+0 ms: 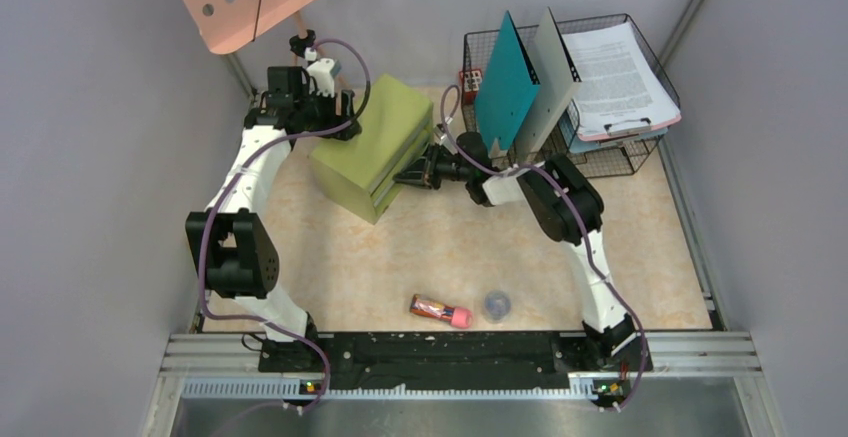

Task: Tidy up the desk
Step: Open the drawer in the storage box.

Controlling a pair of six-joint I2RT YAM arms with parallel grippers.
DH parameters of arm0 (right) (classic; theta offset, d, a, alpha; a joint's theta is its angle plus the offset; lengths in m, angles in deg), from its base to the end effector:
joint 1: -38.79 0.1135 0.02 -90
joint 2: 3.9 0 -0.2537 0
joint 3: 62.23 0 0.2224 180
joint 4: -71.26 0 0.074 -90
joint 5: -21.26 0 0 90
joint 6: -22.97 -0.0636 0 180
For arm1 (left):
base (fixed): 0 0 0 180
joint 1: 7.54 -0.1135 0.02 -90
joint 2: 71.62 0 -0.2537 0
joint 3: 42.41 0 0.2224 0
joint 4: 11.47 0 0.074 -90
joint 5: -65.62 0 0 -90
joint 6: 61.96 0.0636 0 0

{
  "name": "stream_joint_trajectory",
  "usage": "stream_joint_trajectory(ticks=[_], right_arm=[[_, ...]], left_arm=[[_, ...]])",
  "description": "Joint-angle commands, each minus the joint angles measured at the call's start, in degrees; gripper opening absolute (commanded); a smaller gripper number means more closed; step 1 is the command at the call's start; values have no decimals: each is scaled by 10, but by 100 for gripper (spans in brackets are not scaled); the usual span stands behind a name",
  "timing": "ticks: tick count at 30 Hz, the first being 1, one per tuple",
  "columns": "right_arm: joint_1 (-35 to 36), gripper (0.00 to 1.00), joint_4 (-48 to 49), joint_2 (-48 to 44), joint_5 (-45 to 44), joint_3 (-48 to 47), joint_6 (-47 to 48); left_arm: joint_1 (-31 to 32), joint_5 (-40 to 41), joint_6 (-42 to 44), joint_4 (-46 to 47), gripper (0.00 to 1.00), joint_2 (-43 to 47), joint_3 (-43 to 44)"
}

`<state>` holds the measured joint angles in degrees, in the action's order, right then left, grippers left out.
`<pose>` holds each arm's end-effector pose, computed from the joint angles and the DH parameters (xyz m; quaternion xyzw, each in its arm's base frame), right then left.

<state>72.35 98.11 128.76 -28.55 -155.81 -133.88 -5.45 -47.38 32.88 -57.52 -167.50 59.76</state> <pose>0.3809 0.3020 0.1339 0.0027 0.7622 0.6241 0.1718 0.3678 -0.0383 0.3055 0.1381 0.8805 -0.1705 0.4202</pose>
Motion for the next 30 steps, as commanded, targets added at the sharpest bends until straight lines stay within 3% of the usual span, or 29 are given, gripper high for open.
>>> stream_joint_trajectory(ticks=[1,12,19,30], right_arm=[[-6,0,51,-64,17,16,40],[-6,0,41,-71,4,27,47],[-9,32,-38,-66,-6,0,91],[-20,38,-45,-32,5,-50,90]], left_arm=[[16,-18,1,-129,74,-23,-26],[15,-17,1,-130,74,-23,-24],[15,-16,2,-129,74,-21,-24],[15,-14,3,-131,73,-26,-20]])
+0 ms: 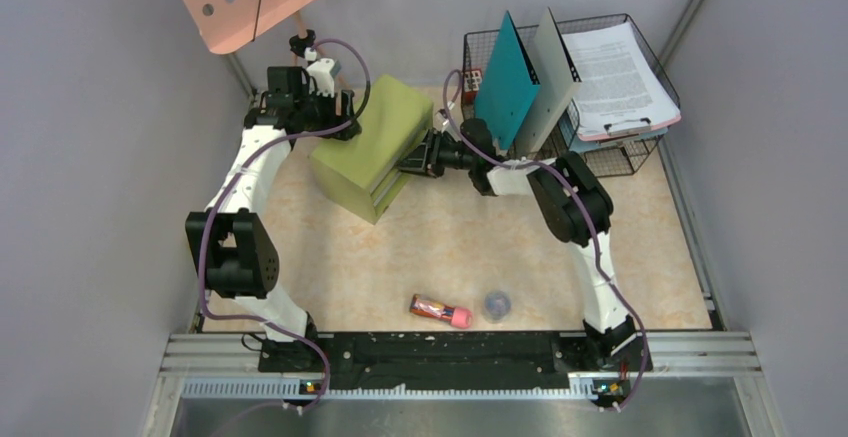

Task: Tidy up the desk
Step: Open the drawer in the storage box.

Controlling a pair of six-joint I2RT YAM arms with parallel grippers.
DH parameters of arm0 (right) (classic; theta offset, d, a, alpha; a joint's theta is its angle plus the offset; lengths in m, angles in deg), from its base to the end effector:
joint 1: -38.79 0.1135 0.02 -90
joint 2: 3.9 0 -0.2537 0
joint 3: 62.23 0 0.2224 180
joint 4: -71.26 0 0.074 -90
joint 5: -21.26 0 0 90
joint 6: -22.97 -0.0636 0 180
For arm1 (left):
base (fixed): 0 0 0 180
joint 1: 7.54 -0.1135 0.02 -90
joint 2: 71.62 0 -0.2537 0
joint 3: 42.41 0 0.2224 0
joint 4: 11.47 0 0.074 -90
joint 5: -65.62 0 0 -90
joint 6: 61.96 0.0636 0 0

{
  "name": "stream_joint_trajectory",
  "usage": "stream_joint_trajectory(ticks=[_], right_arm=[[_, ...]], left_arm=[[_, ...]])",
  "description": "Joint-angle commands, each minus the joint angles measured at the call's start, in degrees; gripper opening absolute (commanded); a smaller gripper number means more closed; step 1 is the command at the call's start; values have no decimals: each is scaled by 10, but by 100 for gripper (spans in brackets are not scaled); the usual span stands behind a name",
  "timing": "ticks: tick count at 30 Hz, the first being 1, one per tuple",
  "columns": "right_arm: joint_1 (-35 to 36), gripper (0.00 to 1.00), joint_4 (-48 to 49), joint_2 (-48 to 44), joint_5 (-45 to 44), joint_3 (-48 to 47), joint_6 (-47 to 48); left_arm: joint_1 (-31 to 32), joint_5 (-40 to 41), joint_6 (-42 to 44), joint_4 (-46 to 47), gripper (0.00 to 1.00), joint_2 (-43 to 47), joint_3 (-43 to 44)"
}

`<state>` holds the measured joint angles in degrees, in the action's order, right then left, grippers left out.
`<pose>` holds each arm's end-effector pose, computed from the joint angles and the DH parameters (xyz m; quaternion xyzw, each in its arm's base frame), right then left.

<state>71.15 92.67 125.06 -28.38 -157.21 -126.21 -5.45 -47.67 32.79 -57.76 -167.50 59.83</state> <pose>0.3863 0.2936 0.1598 -0.0400 0.7624 0.6084 0.2166 0.3674 -0.0386 0.3055 0.1382 0.8807 -0.1732 0.4186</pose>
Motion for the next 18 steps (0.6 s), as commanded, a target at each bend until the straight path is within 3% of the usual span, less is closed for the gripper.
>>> stream_joint_trajectory(ticks=[1,18], right_arm=[[-9,38,6,8,3,-40,15],[-12,39,-111,-14,-15,-41,95]], left_arm=[[15,-13,3,-130,73,-27,-20],[16,-15,4,-133,73,-28,-15]])
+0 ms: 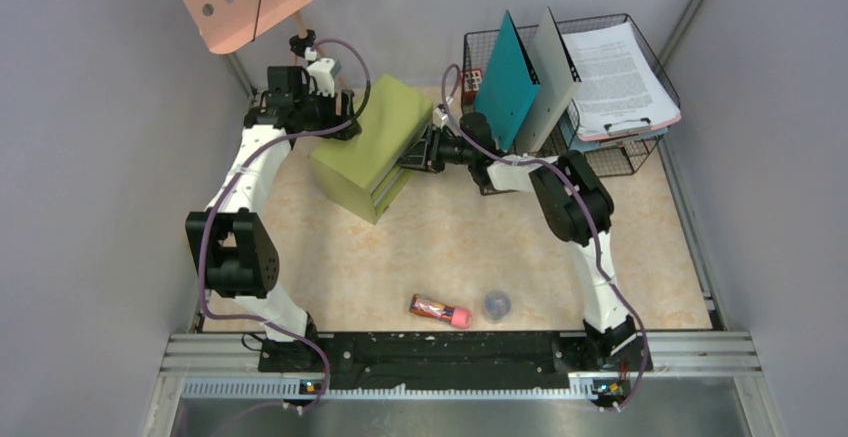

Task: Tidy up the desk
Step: Open the drawer in the storage box.

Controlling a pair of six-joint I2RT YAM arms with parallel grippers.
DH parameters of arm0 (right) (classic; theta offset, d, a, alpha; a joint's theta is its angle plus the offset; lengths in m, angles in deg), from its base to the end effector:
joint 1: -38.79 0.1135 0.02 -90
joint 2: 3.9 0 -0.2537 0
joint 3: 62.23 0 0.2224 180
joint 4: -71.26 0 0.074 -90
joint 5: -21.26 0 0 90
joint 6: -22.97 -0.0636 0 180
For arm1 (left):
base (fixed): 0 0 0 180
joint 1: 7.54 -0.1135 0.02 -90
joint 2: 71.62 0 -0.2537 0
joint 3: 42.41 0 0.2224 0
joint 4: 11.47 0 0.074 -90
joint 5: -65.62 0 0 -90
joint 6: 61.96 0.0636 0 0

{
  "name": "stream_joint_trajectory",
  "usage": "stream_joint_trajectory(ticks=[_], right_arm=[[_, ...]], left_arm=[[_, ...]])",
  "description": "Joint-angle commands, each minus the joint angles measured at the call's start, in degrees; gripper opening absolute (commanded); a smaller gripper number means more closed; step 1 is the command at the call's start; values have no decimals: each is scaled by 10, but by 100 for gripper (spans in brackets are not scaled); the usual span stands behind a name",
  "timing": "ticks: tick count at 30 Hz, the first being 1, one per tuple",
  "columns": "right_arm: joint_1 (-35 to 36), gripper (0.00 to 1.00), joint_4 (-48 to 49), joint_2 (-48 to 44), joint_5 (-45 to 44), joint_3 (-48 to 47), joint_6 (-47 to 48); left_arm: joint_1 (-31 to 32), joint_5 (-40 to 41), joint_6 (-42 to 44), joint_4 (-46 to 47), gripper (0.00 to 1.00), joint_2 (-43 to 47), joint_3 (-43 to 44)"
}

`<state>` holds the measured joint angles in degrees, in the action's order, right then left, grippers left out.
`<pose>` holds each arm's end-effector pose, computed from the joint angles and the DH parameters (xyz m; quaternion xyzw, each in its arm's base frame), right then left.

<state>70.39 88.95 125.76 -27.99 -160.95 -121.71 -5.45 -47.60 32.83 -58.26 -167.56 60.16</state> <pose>0.3970 0.2930 0.1665 -0.0648 0.7633 0.5971 0.2380 0.3672 -0.0385 0.3061 0.1379 0.8817 -0.1727 0.4169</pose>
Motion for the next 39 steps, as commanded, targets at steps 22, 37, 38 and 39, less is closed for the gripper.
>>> stream_joint_trajectory(ticks=[22,37,38,39], right_arm=[[-10,41,-44,16,-4,-35,10],[-12,22,101,71,48,-50,-93],[-11,19,110,72,50,-47,-96],[-12,16,120,73,51,-43,-98]], left_arm=[[15,-19,1,-128,73,-35,-15],[15,-21,1,-130,72,-38,-15],[15,-22,0,-130,72,-39,-15],[15,-22,0,-130,72,-38,-15]])
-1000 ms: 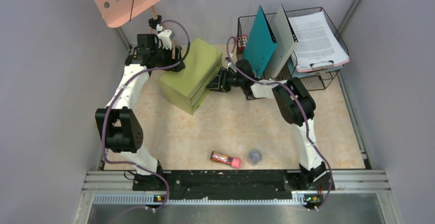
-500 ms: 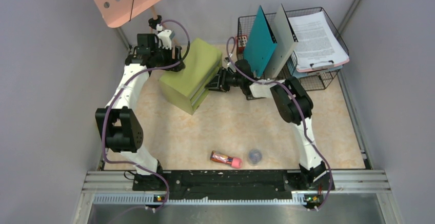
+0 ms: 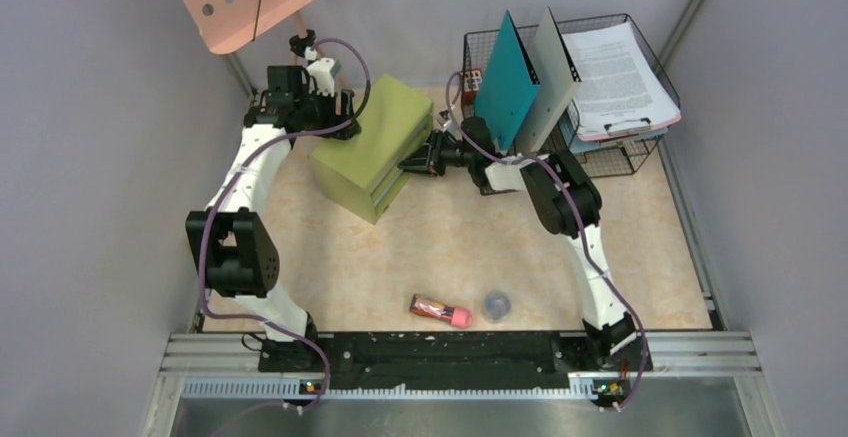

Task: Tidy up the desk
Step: Open the drawer in the storage box.

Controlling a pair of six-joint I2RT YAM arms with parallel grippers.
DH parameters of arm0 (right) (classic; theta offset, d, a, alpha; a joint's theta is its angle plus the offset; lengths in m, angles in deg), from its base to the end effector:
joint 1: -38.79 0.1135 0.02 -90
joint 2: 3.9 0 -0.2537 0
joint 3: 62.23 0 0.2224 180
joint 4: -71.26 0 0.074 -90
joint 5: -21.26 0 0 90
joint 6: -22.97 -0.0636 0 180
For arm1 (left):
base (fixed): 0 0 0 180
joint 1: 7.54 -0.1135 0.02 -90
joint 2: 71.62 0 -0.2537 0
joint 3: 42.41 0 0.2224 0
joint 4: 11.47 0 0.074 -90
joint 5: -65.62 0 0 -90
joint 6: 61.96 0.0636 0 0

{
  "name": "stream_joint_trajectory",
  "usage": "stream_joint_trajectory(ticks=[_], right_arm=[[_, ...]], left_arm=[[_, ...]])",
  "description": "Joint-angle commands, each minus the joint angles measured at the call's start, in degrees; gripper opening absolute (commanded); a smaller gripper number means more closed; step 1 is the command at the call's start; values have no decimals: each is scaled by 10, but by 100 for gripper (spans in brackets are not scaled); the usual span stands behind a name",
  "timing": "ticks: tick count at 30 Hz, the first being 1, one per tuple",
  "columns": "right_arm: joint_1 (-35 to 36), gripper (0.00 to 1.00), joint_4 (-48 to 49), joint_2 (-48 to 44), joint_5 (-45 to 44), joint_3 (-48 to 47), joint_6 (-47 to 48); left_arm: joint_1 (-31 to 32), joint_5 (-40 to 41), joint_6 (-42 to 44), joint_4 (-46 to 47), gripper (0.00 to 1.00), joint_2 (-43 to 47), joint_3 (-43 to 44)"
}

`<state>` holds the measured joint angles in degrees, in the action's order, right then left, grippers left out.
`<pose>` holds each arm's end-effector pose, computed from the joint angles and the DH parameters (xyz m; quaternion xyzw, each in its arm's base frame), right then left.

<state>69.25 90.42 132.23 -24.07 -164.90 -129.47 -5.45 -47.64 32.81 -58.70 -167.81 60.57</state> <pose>0.4118 0.2940 0.1372 -0.0230 0.7664 0.6181 0.1736 0.3678 -0.0386 0.3061 0.1375 0.8826 -0.1734 0.4147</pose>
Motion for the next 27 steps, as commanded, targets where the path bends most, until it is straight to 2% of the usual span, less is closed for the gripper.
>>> stream_joint_trajectory(ticks=[1,3,4,9,27], right_arm=[[0,12,115,8,13,1,-22],[-1,1,134,8,14,11,-31],[-1,0,146,8,15,15,-35],[-3,0,180,5,18,27,-45],[-4,0,182,-29,10,67,-25]], left_arm=[[15,-22,1,-125,72,-37,-19],[15,-22,1,-125,72,-38,-19],[15,-21,2,-125,72,-38,-19],[15,-20,3,-126,72,-38,-18],[15,-18,2,-127,72,-39,-15]])
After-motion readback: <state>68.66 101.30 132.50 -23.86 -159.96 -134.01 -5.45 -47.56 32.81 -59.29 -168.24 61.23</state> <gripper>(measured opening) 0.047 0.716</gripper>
